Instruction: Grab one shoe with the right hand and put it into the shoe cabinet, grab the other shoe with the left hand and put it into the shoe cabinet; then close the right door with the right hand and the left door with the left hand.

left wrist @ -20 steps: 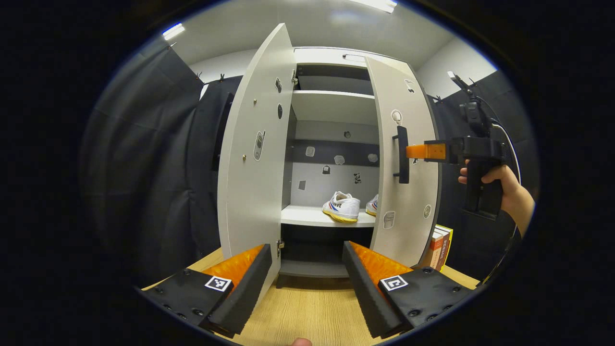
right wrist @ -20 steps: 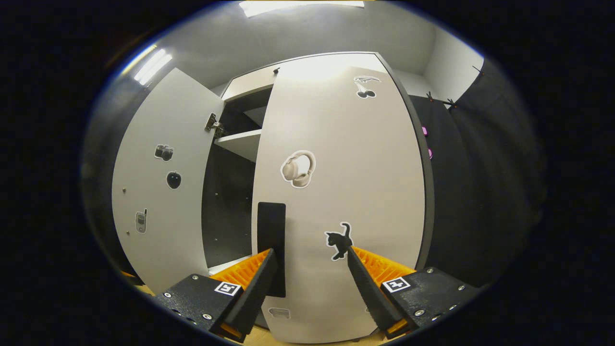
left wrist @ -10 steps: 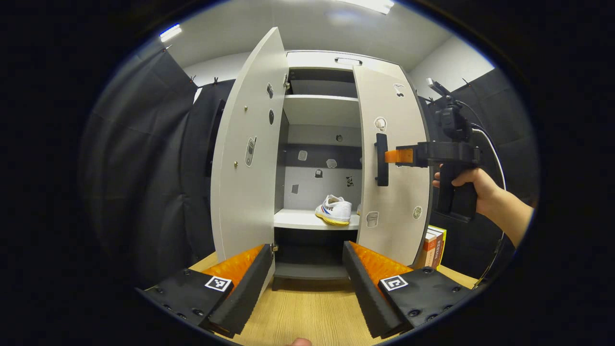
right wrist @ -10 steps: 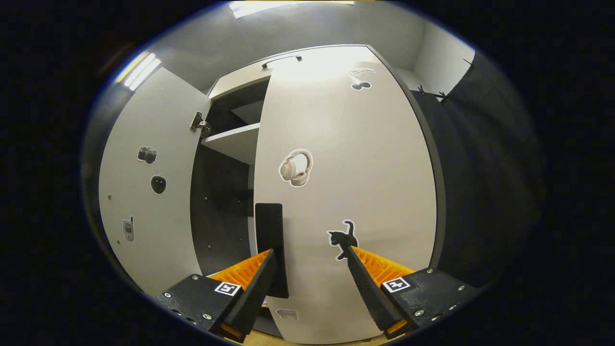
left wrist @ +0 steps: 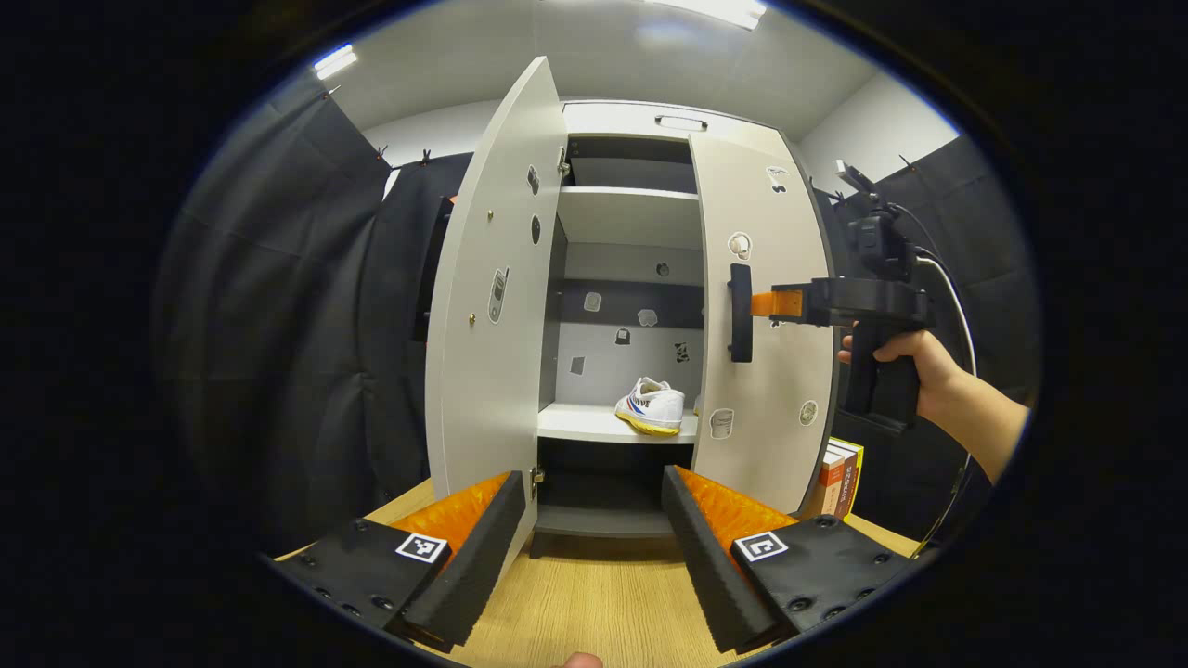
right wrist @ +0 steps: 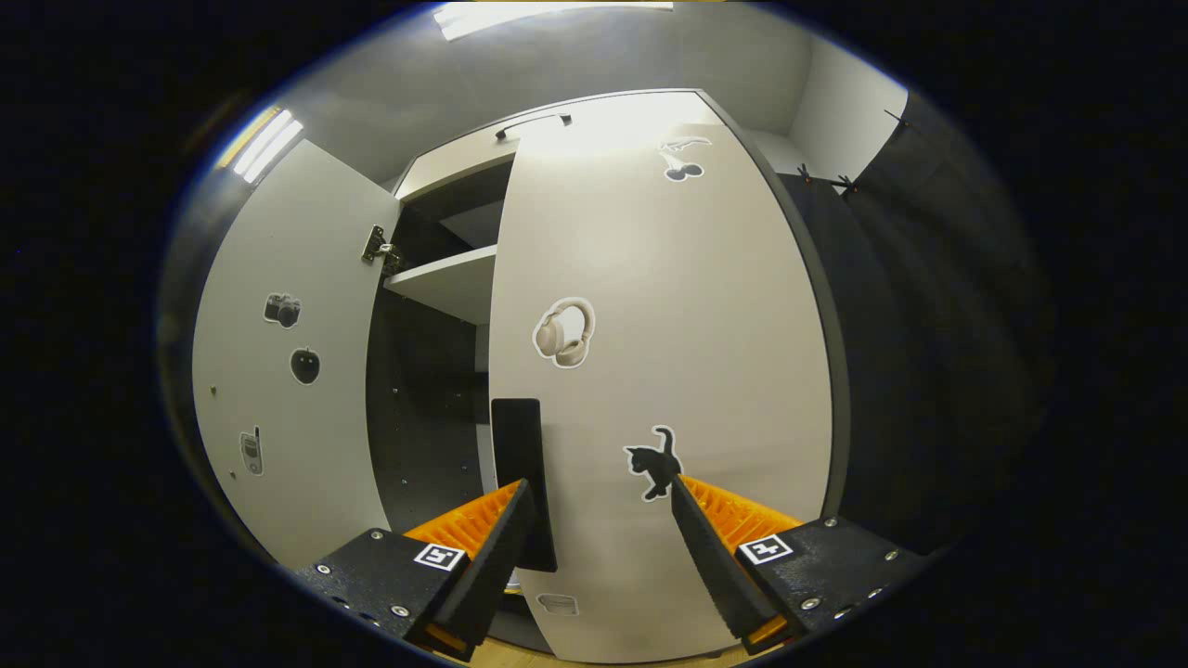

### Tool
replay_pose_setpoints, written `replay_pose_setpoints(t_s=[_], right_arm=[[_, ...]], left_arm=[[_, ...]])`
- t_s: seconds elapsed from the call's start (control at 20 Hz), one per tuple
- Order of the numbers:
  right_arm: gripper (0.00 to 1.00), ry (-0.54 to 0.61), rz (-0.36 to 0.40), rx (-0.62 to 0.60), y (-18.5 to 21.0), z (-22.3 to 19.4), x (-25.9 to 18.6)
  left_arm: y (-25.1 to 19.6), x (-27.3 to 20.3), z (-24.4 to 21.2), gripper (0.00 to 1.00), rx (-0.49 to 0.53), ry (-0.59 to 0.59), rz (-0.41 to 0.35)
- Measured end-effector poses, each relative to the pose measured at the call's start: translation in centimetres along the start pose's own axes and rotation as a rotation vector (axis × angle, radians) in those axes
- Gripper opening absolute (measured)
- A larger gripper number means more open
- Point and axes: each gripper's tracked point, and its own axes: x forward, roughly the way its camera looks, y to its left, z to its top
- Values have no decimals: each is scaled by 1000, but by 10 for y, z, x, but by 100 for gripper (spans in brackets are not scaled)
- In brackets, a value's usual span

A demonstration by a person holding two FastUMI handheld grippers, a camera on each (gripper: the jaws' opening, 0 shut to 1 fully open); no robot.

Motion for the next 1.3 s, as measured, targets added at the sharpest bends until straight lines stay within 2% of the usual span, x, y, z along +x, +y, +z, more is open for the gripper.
replay_pose_setpoints(t_s=[0.25, 0.4, 0.45, 0.55, 0.7, 0.75, 0.9, 1.0, 1.05, 1.15, 1.2, 1.25, 1.3], right_arm=[[92, -28, -35, -63, -15, 3, -66], [92, -23, -54, -83, -20, -4, -104], [92, -18, -62, -85, -21, -8, -117], [92, -14, -73, -77, -21, -16, -141], [92, 14, -69, -47, -16, -45, -179], [92, 15, -61, -31, -12, -56, -194], [92, 63, -93, -41, -19, -95, -222], [92, 95, -107, -25, -22, -107, -231], [92, 103, -110, -7, -24, -110, -232], [92, 104, -116, 12, -28, -109, -230], [92, 104, -120, 8, -32, -110, -230], [92, 103, -126, 0, -36, -109, -229], [92, 102, -133, -8, -41, -108, -229]], left_arm=[[-6, 6, 8, 97, 6, -17, -15], [-12, 11, 12, 96, 15, -25, -26], [-14, 12, 13, 99, 16, -26, -32], [-18, 14, 14, 97, 14, -30, -34], [-24, 14, 19, 94, -14, -42, -41], [-26, 14, 20, 99, -18, -45, -44], [-21, 12, 40, 94, -38, -93, -28], [-5, 7, 76, 96, -73, -182, -4], [10, 5, 94, 94, -77, -215, 22], [64, 1, 122, 96, -72, -254, 162], [92, 0, 131, 94, -72, -249, 227], [115, -1, 135, 93, -79, -244, 274], [137, 2, 139, 96, -89, -231, 313]])
